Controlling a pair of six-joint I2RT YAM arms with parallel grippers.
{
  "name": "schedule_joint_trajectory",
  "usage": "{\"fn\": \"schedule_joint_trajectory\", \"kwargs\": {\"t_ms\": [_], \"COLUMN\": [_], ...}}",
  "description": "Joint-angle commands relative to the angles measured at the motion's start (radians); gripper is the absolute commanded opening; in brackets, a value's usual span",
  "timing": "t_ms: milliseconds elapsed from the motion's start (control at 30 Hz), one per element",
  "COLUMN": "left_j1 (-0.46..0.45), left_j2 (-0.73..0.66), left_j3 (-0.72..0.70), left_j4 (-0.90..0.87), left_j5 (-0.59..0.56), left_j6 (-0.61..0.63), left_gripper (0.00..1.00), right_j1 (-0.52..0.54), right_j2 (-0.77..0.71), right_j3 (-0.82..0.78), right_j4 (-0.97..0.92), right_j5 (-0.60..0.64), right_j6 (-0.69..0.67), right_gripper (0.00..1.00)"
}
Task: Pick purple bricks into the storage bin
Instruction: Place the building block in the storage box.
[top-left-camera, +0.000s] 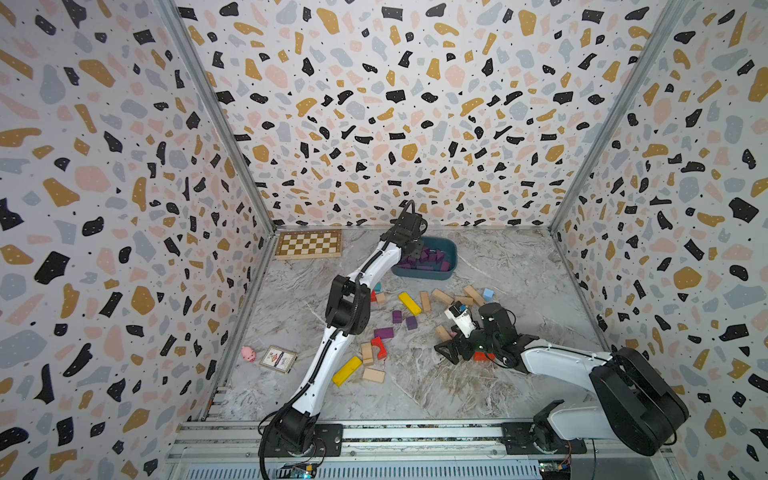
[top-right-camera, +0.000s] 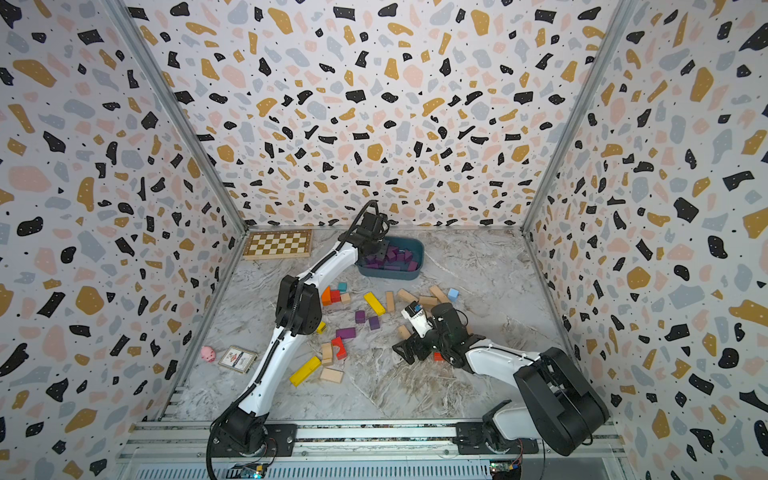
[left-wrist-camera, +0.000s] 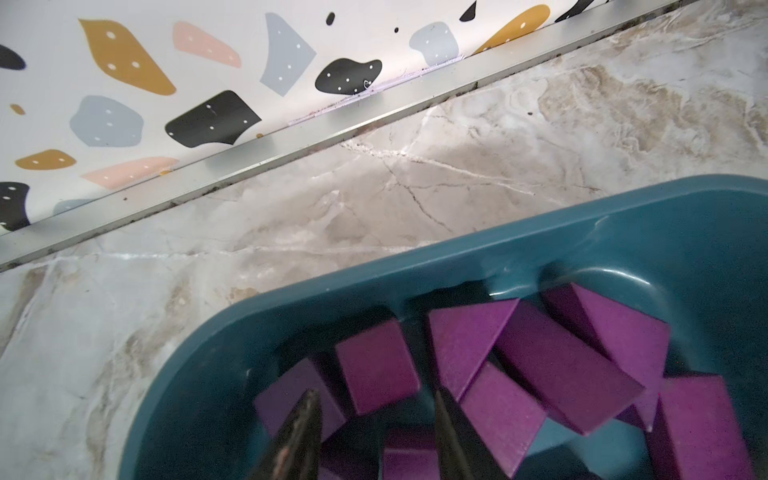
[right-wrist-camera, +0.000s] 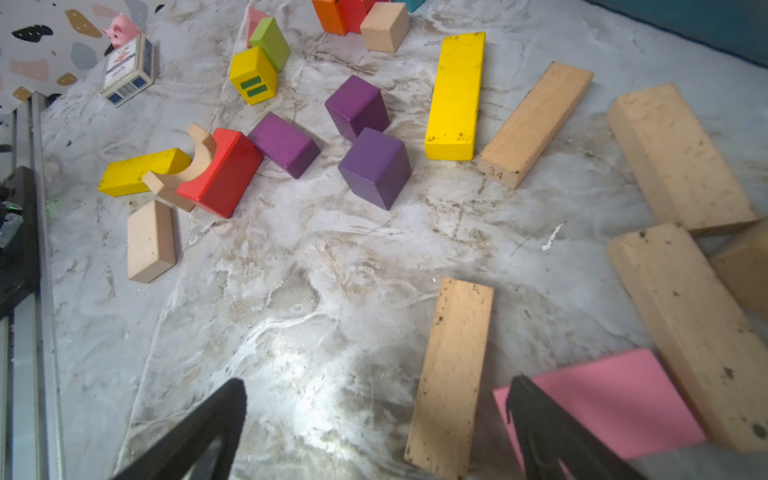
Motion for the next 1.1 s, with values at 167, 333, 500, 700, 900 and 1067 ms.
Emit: {"fn": "schedule_joint_trajectory", "kwargs": {"t_ms": [167,333,500,700,900,1067], "left_j1": [0.001,-0.002,-0.008,-0.03,-0.05,-0.064], "left_j2": [-0.094,-0.232,-0.392,-0.598,-0.813,-1.057], "left_j3": [-0.02,-0.141,-0.3,-0.569,-0.899,-1.238], "left_j4": [0.019,0.026,-0.005,-0.03,-0.029,0.054], "left_j5": [-0.009,-0.008,0.046,0.08,0.07,0.057], "left_j6": [0.036,0.066,0.092,0.088,0.027,-0.032], "left_gripper": [0.53,0.68,0.86,0.98,0.99,0.99], "right_j1": [0.0,0.001,0.004,0.013,0.032,0.041], "right_j2": [0.007,0.002,-0.013,-0.032,-0.038,-0.04], "right_j3": [0.038,0.036,0.032,0.027,0.026,0.024], "right_j4": [-0.004,0.002,0.001,-0.003,-0.007,-0.004], "right_j5": [-0.022,-0.026,-0.022,-0.015,0.002,0.019], "right_j6": [-0.005,-0.002,-0.001,0.0,-0.005,-0.011], "right_gripper": [1.0,1.0,1.0,1.0,1.0,1.0]}}
